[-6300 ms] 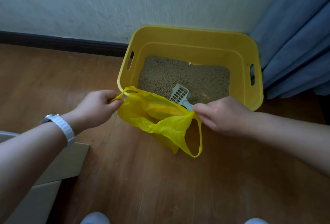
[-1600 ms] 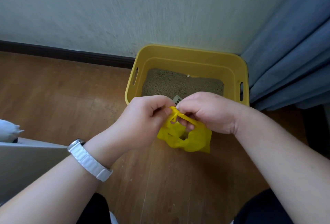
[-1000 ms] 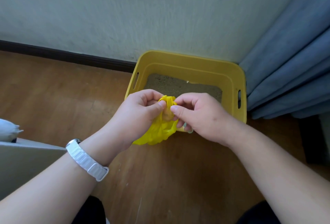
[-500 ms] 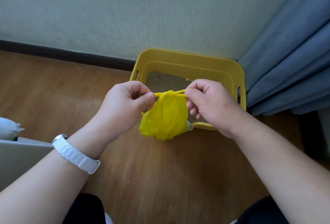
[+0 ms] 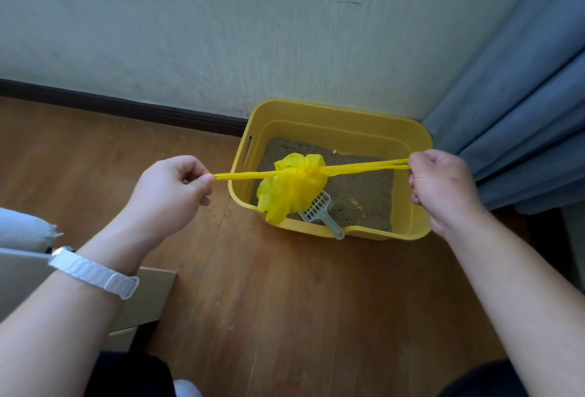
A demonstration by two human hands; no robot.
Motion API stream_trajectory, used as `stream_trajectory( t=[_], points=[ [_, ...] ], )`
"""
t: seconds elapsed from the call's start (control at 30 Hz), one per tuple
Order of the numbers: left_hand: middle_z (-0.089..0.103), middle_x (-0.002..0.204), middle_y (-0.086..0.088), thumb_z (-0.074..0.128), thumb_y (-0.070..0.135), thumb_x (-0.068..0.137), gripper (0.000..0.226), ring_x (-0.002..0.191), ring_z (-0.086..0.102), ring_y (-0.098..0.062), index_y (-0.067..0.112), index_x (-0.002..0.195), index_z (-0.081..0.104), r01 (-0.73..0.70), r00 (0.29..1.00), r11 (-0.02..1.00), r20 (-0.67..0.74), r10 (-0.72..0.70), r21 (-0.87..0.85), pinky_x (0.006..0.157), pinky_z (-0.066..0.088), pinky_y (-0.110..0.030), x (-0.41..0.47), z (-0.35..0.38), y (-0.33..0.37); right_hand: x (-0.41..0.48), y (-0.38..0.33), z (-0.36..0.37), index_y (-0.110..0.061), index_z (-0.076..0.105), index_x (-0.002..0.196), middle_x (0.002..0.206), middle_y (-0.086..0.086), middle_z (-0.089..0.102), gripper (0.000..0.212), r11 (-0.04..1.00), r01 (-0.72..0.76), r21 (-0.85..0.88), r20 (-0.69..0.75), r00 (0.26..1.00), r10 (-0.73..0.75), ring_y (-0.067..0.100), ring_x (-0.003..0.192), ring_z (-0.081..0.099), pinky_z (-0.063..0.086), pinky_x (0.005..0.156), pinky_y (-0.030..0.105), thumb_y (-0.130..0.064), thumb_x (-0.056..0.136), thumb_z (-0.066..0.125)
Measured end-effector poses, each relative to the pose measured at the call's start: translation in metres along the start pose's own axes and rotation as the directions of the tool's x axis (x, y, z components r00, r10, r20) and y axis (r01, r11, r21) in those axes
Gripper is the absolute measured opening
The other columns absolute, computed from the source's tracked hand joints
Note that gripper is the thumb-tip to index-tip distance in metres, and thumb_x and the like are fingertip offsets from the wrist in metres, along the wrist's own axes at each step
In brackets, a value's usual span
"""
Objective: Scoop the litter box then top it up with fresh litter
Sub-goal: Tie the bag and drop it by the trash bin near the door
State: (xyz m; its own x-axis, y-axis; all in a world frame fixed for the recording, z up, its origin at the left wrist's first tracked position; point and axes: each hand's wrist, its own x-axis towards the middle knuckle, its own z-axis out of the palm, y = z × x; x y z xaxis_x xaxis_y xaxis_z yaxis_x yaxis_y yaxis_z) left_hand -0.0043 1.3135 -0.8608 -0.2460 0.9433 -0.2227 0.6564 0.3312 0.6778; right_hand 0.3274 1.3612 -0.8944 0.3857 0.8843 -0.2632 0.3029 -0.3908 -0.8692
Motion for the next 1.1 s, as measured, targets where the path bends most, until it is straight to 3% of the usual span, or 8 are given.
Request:
stream_trajectory(
  t=[0.17, 0.33, 0.47, 0.57, 0.67, 0.83, 0.97, 1.1],
  points=[
    [0.071, 0.078, -0.001, 0.056, 0.02, 0.098, 0.015, 0.075, 0.07, -0.015, 0.017, 0.087, 0.065, -0.015, 1.0, 0.994, -0.024, 0.013, -0.112, 0.068, 0.058, -0.035, 0.002, 0.0, 0.007, -0.002, -0.006, 0.007, -0.003, 0.048, 0.065, 0.059, 0.008, 0.045, 0.022, 0.996, 0.084, 0.003, -0.028, 0.996, -0.084, 0.022, 0.057, 0.039, 0.033, 0.054, 0.035, -0.024, 0.072, 0.047],
    [0.069, 0.074, 0.002, 0.06, 0.016, 0.095, 0.011, 0.072, 0.068, -0.01, 0.014, 0.087, 0.066, -0.001, 0.997, 0.931, 0.071, 0.029, -0.365, 0.059, 0.055, -0.026, -0.001, 0.009, 0.019, -0.018, -0.025, 0.014, -0.018, 0.059, 0.068, 0.064, 0.016, 0.058, 0.013, 0.964, 0.26, -0.058, 0.042, 0.965, -0.258, 0.021, 0.057, 0.047, 0.043, 0.053, 0.04, -0.029, 0.071, 0.053],
    [0.068, 0.073, 0.001, 0.065, 0.015, 0.091, 0.012, 0.073, 0.063, -0.011, 0.019, 0.08, 0.068, 0.038, 0.996, 0.809, 0.089, 0.018, -0.587, 0.06, 0.049, -0.026, -0.003, 0.017, 0.036, -0.038, -0.044, 0.019, -0.018, 0.06, 0.069, 0.059, 0.01, 0.055, 0.012, 0.899, 0.436, 0.034, 0.159, 0.886, -0.435, 0.016, 0.055, 0.046, 0.041, 0.052, 0.036, -0.026, 0.078, 0.057],
    [0.067, 0.079, -0.004, 0.07, 0.023, 0.079, 0.007, 0.078, 0.059, -0.018, 0.024, 0.073, 0.072, 0.017, 0.993, 0.702, 0.093, 0.07, -0.712, 0.069, 0.044, -0.031, -0.005, 0.02, 0.051, -0.05, -0.057, 0.024, -0.018, 0.061, 0.074, 0.057, -0.007, 0.051, 0.012, 0.855, 0.504, 0.122, 0.253, 0.817, -0.518, 0.011, 0.054, 0.045, 0.039, 0.053, 0.028, -0.027, 0.081, 0.06],
    [0.065, 0.081, -0.005, 0.071, 0.023, 0.077, 0.003, 0.077, 0.055, -0.018, 0.021, 0.077, 0.073, -0.048, 0.985, 0.681, 0.081, 0.155, -0.731, 0.071, 0.044, -0.03, -0.009, 0.027, 0.063, -0.063, -0.067, 0.032, -0.021, 0.063, 0.077, 0.061, -0.01, 0.053, 0.008, 0.802, 0.577, 0.153, 0.35, 0.727, -0.59, 0.005, 0.057, 0.046, 0.04, 0.055, 0.022, -0.022, 0.085, 0.062],
    [0.071, 0.088, -0.006, 0.07, 0.018, 0.076, 0.011, 0.083, 0.062, -0.018, 0.021, 0.084, 0.077, -0.063, 0.97, 0.647, 0.105, 0.217, -0.759, 0.077, 0.052, -0.032, -0.017, 0.035, 0.072, -0.075, -0.073, 0.041, -0.015, 0.067, 0.089, 0.075, 0.002, 0.064, 0.006, 0.759, 0.624, 0.186, 0.48, 0.617, -0.624, 0.015, 0.071, 0.056, 0.046, 0.062, 0.027, -0.015, 0.092, 0.063],
    [0.073, 0.097, -0.009, 0.074, 0.025, 0.077, 0.02, 0.093, 0.065, -0.019, 0.016, 0.095, 0.075, -0.072, 0.946, 0.655, 0.156, 0.283, -0.752, 0.088, 0.051, -0.039, -0.018, 0.036, 0.069, -0.072, -0.071, 0.041, -0.018, 0.067, 0.09, 0.075, -0.001, 0.064, 0.007, 0.77, 0.615, 0.168, 0.481, 0.631, -0.609, 0.014, 0.071, 0.057, 0.047, 0.061, 0.028, -0.019, 0.094, 0.061],
    [0.073, 0.09, -0.007, 0.077, 0.022, 0.079, 0.022, 0.083, 0.065, -0.016, 0.01, 0.097, 0.073, -0.068, 0.932, 0.725, 0.216, 0.292, -0.685, 0.077, 0.054, -0.035, -0.019, 0.038, 0.069, -0.069, -0.068, 0.038, -0.021, 0.066, 0.084, 0.069, -0.005, 0.061, 0.009, 0.782, 0.613, 0.115, 0.461, 0.665, -0.588, 0.008, 0.064, 0.054, 0.044, 0.055, 0.022, -0.022, 0.093, 0.063]
  ],
)
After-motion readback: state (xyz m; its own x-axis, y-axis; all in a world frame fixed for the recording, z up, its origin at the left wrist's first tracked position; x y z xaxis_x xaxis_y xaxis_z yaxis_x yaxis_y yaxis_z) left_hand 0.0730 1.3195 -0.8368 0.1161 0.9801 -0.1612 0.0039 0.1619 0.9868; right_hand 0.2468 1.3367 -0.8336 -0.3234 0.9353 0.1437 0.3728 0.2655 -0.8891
